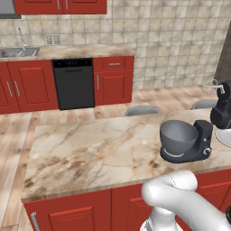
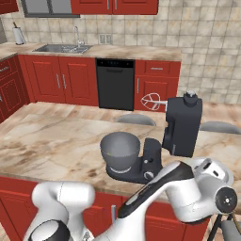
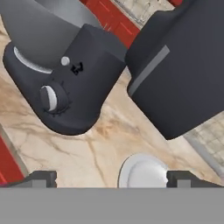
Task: Add butter and sugar cubes to the stand mixer bowl and then turn on the stand mixer to begin making frosting.
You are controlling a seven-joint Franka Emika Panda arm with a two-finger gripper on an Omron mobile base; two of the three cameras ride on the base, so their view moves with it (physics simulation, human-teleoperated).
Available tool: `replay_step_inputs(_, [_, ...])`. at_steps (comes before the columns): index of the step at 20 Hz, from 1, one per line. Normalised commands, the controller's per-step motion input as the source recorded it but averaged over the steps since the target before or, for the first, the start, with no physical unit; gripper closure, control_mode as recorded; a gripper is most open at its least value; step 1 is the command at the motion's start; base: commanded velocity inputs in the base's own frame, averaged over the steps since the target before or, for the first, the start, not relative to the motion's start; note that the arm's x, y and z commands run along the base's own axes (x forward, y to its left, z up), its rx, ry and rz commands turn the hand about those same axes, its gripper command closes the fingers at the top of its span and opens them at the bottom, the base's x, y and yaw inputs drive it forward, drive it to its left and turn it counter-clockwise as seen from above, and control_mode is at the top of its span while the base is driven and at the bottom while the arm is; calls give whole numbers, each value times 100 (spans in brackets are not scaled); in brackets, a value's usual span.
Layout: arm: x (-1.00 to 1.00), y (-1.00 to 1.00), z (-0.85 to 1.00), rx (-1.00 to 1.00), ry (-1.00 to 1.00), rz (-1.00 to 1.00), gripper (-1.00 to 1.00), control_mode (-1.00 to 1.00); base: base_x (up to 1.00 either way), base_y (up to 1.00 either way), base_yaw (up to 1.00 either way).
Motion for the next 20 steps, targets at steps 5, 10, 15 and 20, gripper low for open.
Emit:
replay_step_inputs(5, [43, -30, 1, 5, -12, 14, -100, -100, 0, 0, 0])
replay_step_inputs(10, [39, -27, 3, 5, -8, 10, -100, -100, 0, 0, 0])
replay_step_inputs(15, [50, -19, 5, 5, -3, 11, -100, -100, 0, 0, 0])
replay_step_inputs(20, [53, -15, 2, 4, 0, 14, -100, -100, 0, 0, 0])
